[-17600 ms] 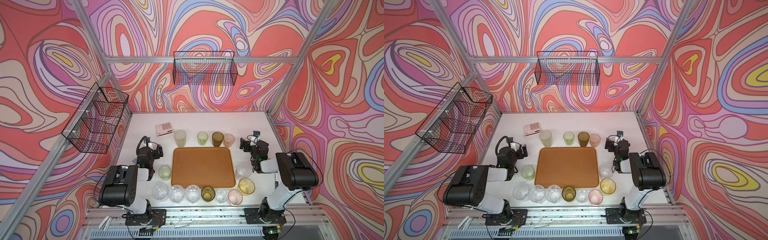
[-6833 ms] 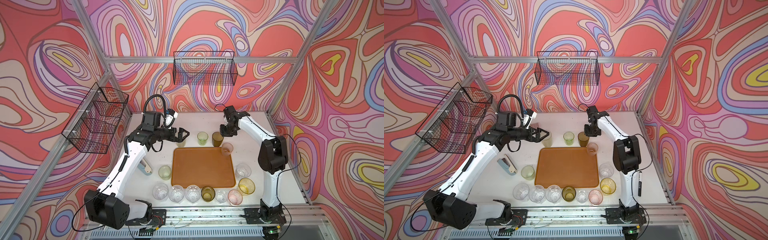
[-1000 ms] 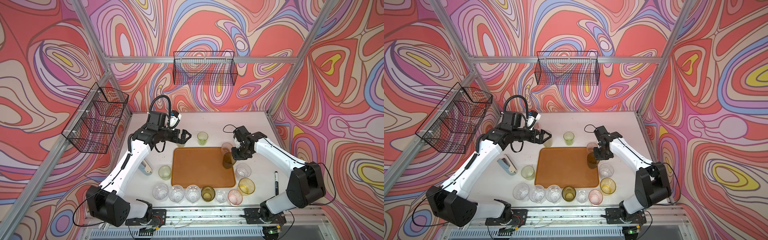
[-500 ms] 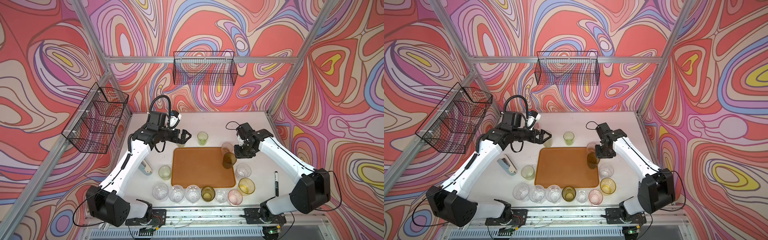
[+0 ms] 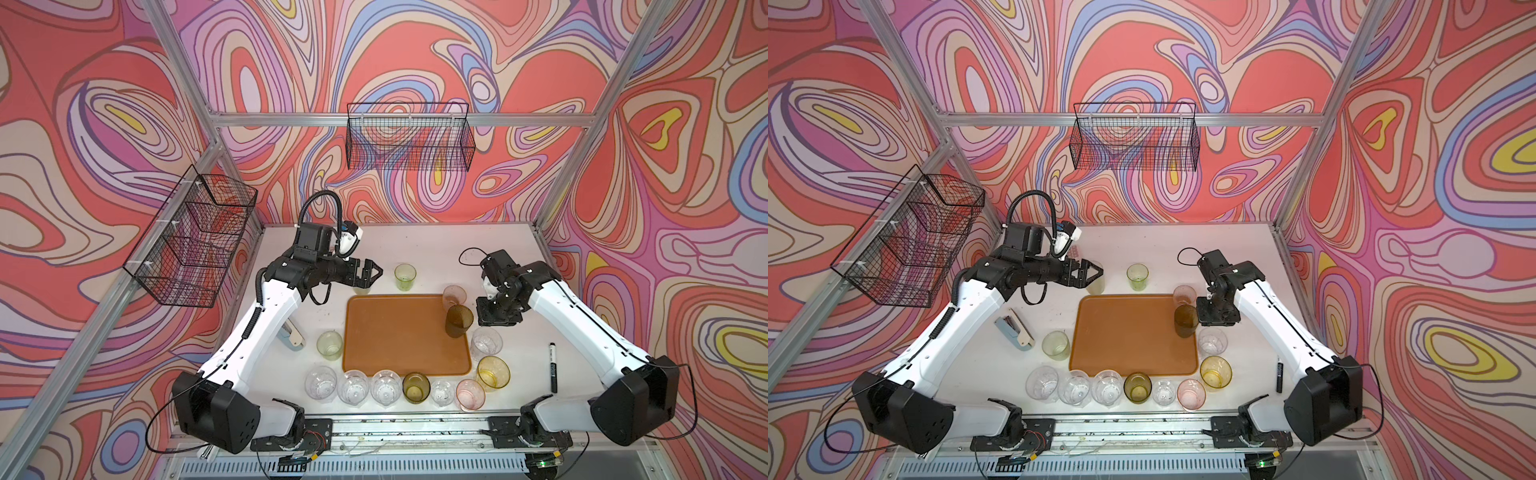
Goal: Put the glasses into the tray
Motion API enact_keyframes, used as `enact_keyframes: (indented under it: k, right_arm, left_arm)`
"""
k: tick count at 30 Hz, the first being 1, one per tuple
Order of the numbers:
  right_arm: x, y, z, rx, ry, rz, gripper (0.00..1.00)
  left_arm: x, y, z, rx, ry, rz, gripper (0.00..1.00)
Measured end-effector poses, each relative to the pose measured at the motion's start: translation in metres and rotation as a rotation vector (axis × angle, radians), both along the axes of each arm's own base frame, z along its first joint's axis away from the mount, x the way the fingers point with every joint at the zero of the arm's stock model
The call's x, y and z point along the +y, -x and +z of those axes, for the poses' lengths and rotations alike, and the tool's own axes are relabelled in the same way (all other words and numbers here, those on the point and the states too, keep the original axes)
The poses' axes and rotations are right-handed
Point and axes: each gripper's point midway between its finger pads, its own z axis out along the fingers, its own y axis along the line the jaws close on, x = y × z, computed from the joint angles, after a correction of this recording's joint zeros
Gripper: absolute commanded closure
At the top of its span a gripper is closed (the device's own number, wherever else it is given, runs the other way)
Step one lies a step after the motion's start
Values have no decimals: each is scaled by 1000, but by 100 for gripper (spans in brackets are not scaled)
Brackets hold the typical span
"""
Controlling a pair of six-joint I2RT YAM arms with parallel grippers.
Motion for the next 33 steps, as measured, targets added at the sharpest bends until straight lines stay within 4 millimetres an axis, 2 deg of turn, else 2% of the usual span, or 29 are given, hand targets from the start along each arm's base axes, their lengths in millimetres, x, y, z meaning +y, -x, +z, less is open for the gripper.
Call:
enact_keyframes:
  k: [15, 26, 33]
  right_arm:
    - [20, 17, -14, 43, -40, 34, 60]
    - [32, 26, -31, 78, -31, 59, 65]
    - [32, 32, -43, 100, -3, 60, 69]
  left_arm:
    - [0, 0, 0, 0, 1, 0, 0]
    - [-2, 1, 1, 4, 10, -10, 0]
    - [-3, 1, -2, 13, 10, -14, 0]
